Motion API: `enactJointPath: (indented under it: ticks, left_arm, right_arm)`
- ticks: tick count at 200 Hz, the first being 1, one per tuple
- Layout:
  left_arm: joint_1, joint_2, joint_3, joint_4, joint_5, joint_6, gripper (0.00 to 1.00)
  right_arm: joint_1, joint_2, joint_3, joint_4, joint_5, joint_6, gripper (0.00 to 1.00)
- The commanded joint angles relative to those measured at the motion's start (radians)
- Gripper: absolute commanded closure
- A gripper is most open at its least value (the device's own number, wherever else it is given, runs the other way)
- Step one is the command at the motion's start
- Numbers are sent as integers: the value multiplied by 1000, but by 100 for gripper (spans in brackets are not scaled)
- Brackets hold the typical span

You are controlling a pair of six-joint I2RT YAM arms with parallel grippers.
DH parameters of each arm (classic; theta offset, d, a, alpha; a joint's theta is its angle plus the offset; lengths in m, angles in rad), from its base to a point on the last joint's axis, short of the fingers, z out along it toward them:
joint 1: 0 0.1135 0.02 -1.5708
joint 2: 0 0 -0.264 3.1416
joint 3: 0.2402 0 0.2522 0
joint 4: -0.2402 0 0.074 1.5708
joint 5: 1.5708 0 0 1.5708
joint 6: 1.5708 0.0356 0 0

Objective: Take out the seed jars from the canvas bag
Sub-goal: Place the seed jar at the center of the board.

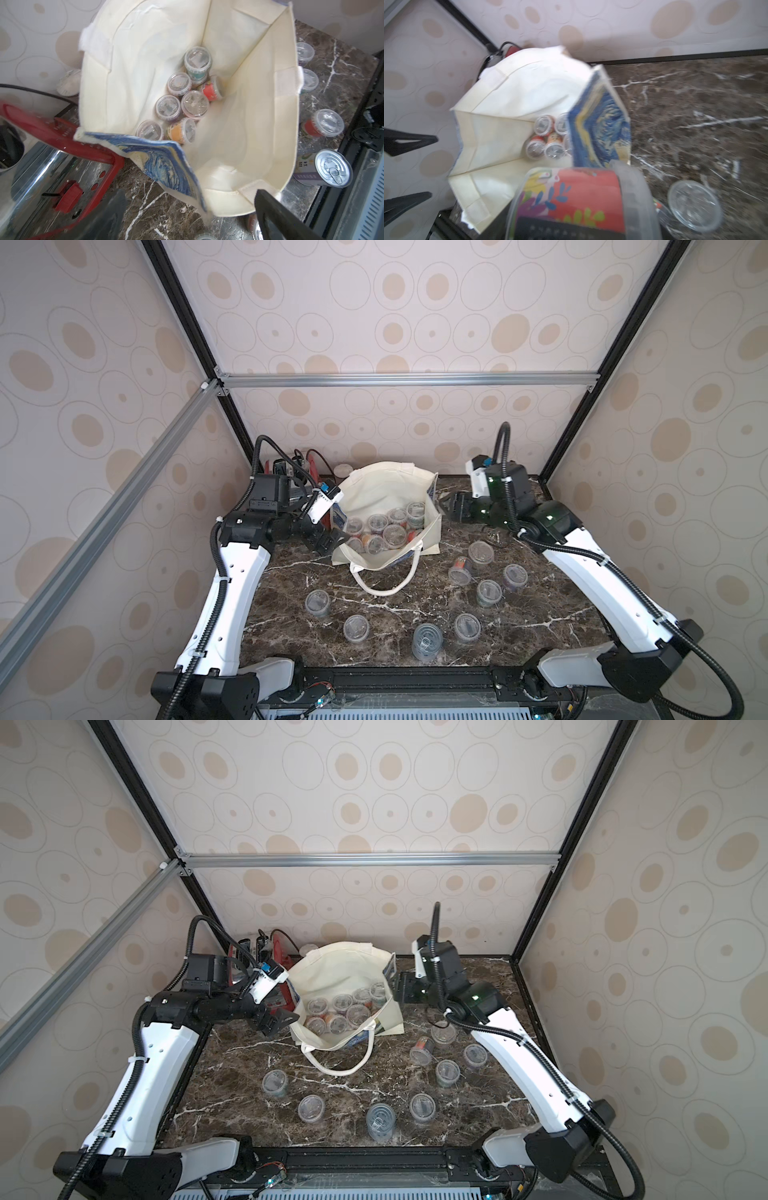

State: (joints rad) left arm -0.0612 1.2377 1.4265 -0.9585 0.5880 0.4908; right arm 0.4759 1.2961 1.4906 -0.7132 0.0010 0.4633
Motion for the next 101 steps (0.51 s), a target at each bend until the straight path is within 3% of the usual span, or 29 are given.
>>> enactJointPath:
  ticks: [1, 43, 72, 101]
  left_arm:
    - [37, 6, 1, 63, -4, -69, 2]
    - [100, -17, -71, 149, -7, -145, 2]
    - [129, -38, -132, 199, -37, -180, 2]
    - [135, -60, -176, 208, -57, -177, 2]
  right_arm:
    - [-118, -54, -101, -109, 43, 14, 33]
    - [-404, -52, -305, -66, -12, 52, 34]
    - [-467, 43, -363, 31, 0, 58, 34]
    - [-475, 193, -293, 14, 62, -31, 33]
